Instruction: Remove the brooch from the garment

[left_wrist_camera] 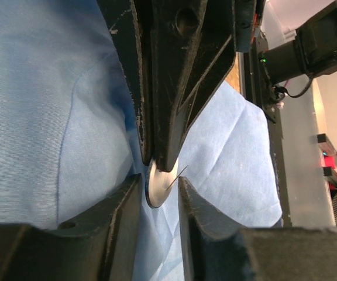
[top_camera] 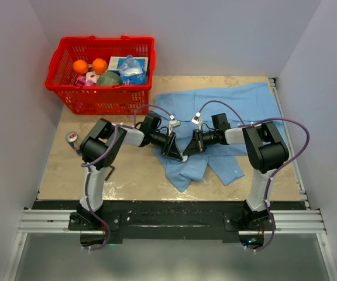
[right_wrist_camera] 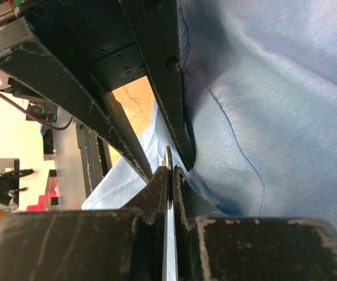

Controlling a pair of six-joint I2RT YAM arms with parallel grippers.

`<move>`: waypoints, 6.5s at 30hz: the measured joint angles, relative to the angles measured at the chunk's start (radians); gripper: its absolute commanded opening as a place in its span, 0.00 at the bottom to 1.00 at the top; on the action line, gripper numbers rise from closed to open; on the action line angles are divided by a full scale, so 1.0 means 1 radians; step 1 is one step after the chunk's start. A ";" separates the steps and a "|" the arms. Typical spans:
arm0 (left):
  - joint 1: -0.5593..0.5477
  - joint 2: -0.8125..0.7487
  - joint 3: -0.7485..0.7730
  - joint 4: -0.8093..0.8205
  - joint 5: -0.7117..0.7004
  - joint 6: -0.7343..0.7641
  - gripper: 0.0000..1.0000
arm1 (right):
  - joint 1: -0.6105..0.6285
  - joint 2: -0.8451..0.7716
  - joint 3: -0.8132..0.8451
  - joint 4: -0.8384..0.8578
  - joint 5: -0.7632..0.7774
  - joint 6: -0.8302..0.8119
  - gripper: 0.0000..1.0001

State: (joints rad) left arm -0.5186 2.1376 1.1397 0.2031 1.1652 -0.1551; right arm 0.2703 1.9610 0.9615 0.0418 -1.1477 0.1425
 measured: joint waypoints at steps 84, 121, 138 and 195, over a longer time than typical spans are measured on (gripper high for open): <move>0.017 0.058 0.031 0.035 0.012 -0.126 0.28 | 0.000 0.016 0.022 -0.045 0.011 -0.042 0.00; 0.009 0.000 -0.023 0.067 -0.157 -0.256 0.28 | 0.005 0.016 0.011 0.026 0.057 0.029 0.00; 0.017 -0.005 -0.035 0.085 -0.175 -0.286 0.25 | 0.004 0.016 0.012 0.032 0.061 0.052 0.00; -0.086 -0.098 0.071 -0.257 -0.389 0.204 0.35 | -0.035 0.066 0.000 0.161 0.027 0.296 0.00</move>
State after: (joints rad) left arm -0.6044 2.0396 1.2102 -0.0544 0.7765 0.0486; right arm 0.2348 2.0266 0.9615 0.2024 -1.1206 0.4385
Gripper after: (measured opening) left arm 0.328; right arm 0.026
